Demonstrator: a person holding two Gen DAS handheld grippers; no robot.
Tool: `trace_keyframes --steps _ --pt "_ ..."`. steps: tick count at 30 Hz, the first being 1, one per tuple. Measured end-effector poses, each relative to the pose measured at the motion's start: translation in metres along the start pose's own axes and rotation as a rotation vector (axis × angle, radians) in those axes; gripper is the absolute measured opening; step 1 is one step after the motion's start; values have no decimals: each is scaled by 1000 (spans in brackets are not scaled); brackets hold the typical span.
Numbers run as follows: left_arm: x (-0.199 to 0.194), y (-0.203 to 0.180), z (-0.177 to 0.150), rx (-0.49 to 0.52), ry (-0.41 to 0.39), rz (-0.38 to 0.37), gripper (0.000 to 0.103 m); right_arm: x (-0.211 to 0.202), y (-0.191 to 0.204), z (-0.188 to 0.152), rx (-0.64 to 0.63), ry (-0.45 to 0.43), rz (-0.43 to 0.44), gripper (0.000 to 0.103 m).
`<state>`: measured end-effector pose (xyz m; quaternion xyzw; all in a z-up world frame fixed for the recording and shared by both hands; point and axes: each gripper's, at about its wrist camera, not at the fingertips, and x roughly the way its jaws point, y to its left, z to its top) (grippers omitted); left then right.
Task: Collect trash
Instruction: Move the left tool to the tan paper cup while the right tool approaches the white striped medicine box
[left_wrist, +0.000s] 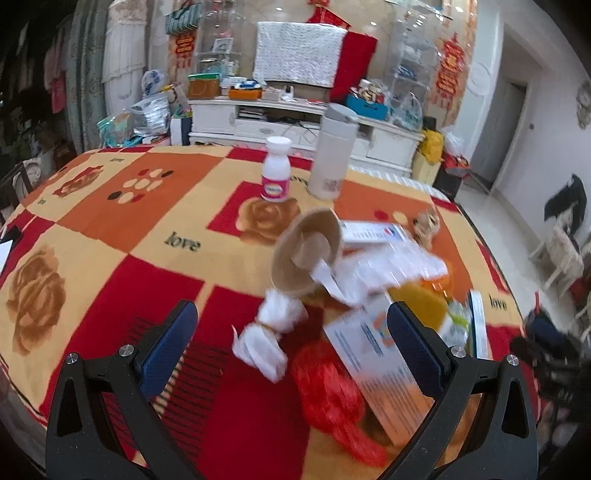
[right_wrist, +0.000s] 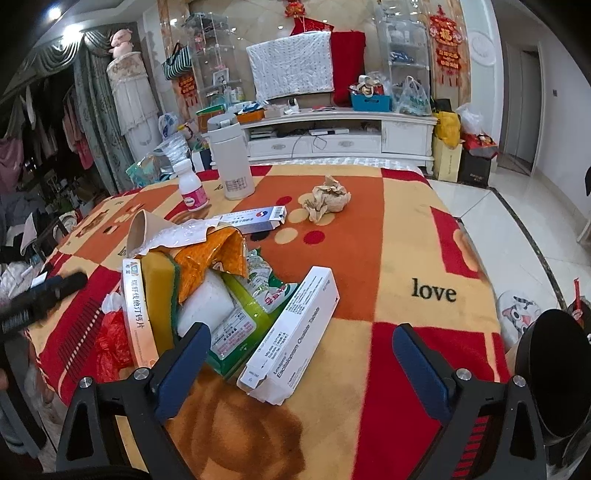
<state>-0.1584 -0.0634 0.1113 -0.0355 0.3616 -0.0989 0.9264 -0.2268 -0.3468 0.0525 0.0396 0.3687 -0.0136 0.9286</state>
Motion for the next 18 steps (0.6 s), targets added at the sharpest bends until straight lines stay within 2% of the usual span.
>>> trace_keyframes --steps 4,11,14,18 --pt "17 12 18 0 -5 52 101 5 -5 1 36 22 15 99" --pt "47 25 33 13 36 91 98 12 -4 4 53 39 19 99" --pt "59 26 35 29 59 93 89 17 -4 6 56 47 23 99" --pt "74 23 37 47 89 72 85 22 -4 9 56 54 27 99"
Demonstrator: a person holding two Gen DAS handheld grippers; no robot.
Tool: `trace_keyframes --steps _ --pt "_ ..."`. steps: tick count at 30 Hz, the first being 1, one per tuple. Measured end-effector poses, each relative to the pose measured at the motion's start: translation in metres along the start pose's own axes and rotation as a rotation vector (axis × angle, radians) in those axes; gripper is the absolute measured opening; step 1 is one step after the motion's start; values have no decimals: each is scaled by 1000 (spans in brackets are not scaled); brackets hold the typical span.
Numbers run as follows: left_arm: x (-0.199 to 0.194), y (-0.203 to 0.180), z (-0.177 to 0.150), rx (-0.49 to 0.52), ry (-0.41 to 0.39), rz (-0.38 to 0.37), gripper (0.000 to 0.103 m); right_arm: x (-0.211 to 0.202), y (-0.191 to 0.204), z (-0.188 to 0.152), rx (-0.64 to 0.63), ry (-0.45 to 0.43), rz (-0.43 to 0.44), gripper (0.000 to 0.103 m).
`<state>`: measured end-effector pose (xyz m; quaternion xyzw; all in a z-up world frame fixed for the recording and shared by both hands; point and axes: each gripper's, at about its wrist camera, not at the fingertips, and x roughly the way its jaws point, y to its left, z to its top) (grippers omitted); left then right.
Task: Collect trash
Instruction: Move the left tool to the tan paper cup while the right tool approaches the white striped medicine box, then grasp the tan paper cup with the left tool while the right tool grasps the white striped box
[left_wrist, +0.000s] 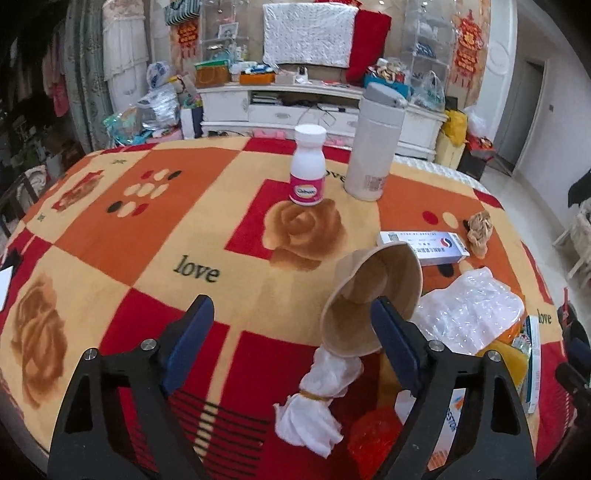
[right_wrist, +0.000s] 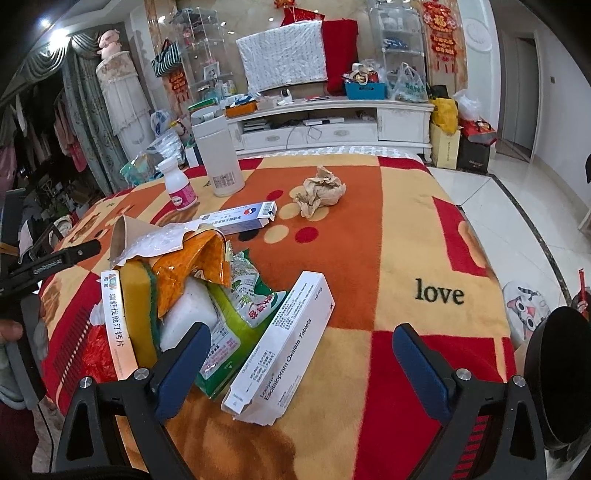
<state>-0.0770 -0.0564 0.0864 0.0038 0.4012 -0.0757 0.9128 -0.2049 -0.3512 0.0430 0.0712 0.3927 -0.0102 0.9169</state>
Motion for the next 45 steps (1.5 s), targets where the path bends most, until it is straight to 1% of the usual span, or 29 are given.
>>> trace_keyframes --steps 2,4,6,8,9,10,11,12,13,14,16,18,21,23,26,28,29,31,34,37,39,42,45 --pt "9 -2 3 6 23 -28 75 3 1 2 -3 3 3 99" --pt "16 -5 6 8 48 -44 68 7 2 2 -6 7 4 99" --pt "24 -7 9 5 66 -68 63 13 1 3 0 19 11 94" --pt "31 -8 10 1 89 -80 40 22 -3 3 27 48 40 82" --pt "35 -8 11 -3 105 -88 34 26 -5 3 40 59 52 80" --pt "37 -9 10 -7 114 -98 23 30 -7 3 54 70 64 76" --pt "40 -8 11 -13 127 -114 16 36 -9 3 67 85 72 72" --pt "40 -8 11 -15 132 -119 15 39 -10 2 76 97 72 69" --pt "41 -8 11 -15 134 -122 13 42 -12 1 81 107 68 63" --pt "40 -8 11 -14 132 -124 13 44 -15 -1 91 121 57 60" --pt "38 -7 10 -12 124 -126 10 41 -22 -4 104 120 57 60" --pt "35 -4 10 -14 120 -124 9 34 -29 -5 109 112 35 60" --pt "27 2 14 -28 101 -126 8 23 -39 -4 105 109 -47 60" --pt "21 5 17 -33 84 -125 8 20 -43 -4 101 113 -69 60" --pt "10 12 22 -38 57 -116 7 17 -50 -5 136 110 -36 60" --pt "3 16 24 -41 43 -114 7 16 -52 -7 158 111 -28 62" --pt "-1 18 25 -43 37 -113 7 18 -51 -9 158 117 -30 67" --pt "-9 22 26 -43 23 -102 6 23 -49 -11 163 134 -24 73" --pt "-17 29 28 -50 10 -94 6 31 -43 -13 172 150 -2 73" --pt "-19 36 27 -59 15 -91 6 42 -34 -14 145 170 -17 73" --pt "-18 38 24 -72 23 -110 6 49 -32 -16 140 186 -16 73" --pt "-16 37 19 -87 32 -162 7 52 -29 -19 127 190 -29 74" --pt "-11 28 15 -63 40 -169 10 55 -25 -19 99 187 -50 75"
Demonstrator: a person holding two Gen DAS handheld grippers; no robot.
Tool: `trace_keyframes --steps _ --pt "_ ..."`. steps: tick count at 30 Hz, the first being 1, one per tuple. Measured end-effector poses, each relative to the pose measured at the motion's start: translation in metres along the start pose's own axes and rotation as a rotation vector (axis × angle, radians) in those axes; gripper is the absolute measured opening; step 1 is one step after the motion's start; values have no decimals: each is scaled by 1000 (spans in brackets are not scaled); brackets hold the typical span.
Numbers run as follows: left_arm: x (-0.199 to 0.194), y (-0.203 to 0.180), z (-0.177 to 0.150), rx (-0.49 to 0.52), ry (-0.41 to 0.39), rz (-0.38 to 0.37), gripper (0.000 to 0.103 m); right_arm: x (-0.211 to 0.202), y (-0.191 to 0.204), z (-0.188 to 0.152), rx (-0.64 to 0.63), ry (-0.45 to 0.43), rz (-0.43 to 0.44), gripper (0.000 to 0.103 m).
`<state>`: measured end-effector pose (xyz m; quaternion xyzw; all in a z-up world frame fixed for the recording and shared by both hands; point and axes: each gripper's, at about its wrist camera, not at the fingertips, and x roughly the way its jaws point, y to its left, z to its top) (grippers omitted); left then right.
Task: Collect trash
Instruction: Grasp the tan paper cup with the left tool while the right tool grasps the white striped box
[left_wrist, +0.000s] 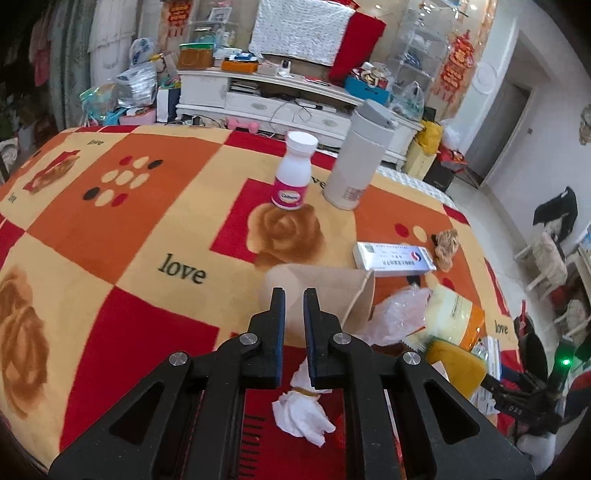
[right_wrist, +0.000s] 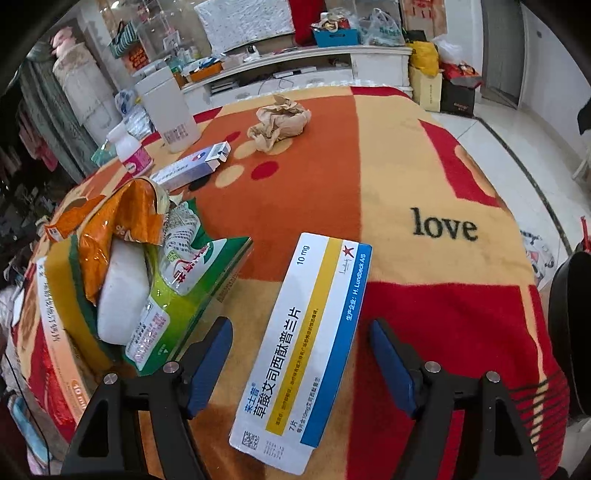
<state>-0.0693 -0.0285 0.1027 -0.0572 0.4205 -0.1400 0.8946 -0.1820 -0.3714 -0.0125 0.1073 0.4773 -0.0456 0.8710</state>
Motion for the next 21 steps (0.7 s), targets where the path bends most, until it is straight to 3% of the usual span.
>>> trace_keyframes --steps 2,3,10,15,19,21 --pt "7 -6 -3 6 18 -15 26 1 2 1 -16 -4 -15 75" --pt "10 -8 -4 5 27 -26 29 1 3 1 -21 -6 -21 75" --pt "29 -19 -8 42 53 10 31 1 2 2 -26 -6 -21 75" --pt "16 -19 -8 35 36 -56 31 0 2 2 -26 -5 -10 75" --pt "19 -10 -4 11 39 -28 48 1 1 2 -20 -6 -3 76" --pt "28 1 -2 -47 60 -26 49 0 1 2 -23 -5 -4 77"
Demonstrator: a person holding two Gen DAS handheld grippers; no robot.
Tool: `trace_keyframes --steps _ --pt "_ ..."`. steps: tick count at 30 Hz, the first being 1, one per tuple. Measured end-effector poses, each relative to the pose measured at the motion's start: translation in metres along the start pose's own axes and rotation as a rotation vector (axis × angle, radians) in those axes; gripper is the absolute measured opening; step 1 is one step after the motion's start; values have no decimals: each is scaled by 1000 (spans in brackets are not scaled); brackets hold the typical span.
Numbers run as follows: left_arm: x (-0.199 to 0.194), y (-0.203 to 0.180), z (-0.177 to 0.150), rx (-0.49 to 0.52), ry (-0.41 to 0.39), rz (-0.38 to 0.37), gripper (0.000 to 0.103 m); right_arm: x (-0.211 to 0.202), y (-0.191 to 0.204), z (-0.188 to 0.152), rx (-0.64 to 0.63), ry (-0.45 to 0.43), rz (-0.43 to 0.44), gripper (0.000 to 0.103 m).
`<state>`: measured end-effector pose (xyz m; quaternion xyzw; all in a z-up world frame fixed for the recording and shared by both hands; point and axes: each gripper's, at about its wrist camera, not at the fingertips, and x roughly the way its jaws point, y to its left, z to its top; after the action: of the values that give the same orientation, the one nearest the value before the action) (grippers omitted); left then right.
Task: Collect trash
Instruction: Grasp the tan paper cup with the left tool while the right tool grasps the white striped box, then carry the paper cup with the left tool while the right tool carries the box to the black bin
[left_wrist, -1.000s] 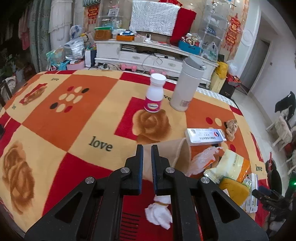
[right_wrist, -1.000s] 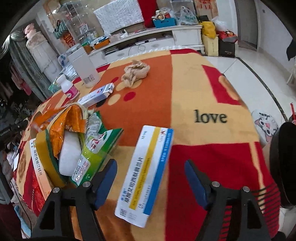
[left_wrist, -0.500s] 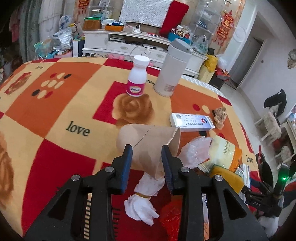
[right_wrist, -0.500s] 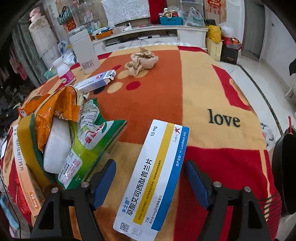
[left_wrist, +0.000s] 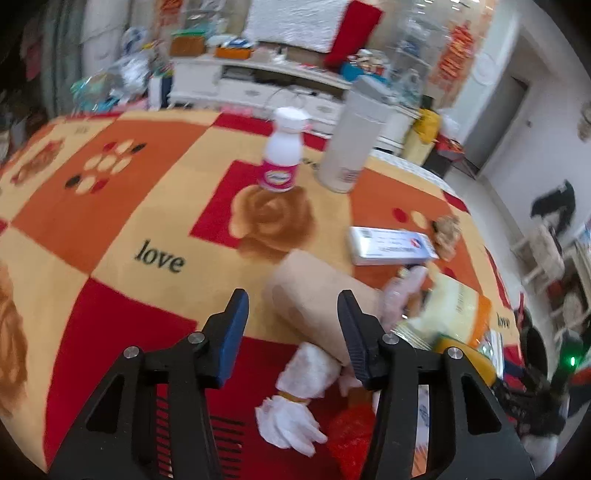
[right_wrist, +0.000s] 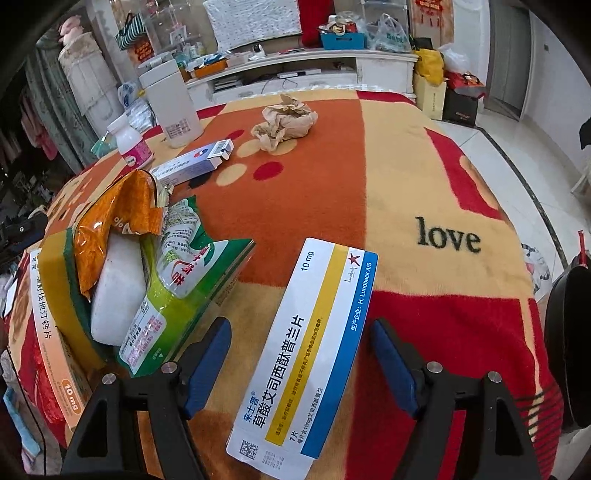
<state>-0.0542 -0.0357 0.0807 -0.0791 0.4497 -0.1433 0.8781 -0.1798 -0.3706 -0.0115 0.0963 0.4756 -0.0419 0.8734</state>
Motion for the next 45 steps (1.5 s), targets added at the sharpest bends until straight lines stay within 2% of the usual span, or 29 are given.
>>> trace_keyframes --steps 5,11,16,19,21,22,23,24,26,34,39,45 --pt "25 19 0 -148 73 -68 49 0 0 0 4 2 6 78" --pt "50 15 3 -235 90 -86 53 3 1 2 8 4 11 82" --pt "64 8 8 -260 84 -78 58 5 3 3 -6 4 8 83" --pt "65 6 9 -254 72 -70 58 6 4 2 -19 -5 4 83" --pt "63 4 9 -239 56 -72 52 5 4 1 -24 -24 5 81" --pt "60 3 9 -231 39 -81 48 4 3 0 -23 -33 5 71" --pt "56 4 9 -229 26 -93 47 2 1 0 -24 -41 -10 54" --pt "54 5 11 -232 22 -91 47 2 0 0 -25 -43 -14 50" --pt "42 8 14 -234 -6 -90 46 -2 -5 1 -9 -41 28 49" --pt "-30 8 35 -183 -168 -59 46 -34 -9 6 1 -112 92 49" --pt "-58 -14 37 -133 -187 -110 46 -48 -6 7 -12 -142 106 49" --pt "-63 -72 20 -34 -156 -202 46 -56 -16 1 -9 -154 70 49"
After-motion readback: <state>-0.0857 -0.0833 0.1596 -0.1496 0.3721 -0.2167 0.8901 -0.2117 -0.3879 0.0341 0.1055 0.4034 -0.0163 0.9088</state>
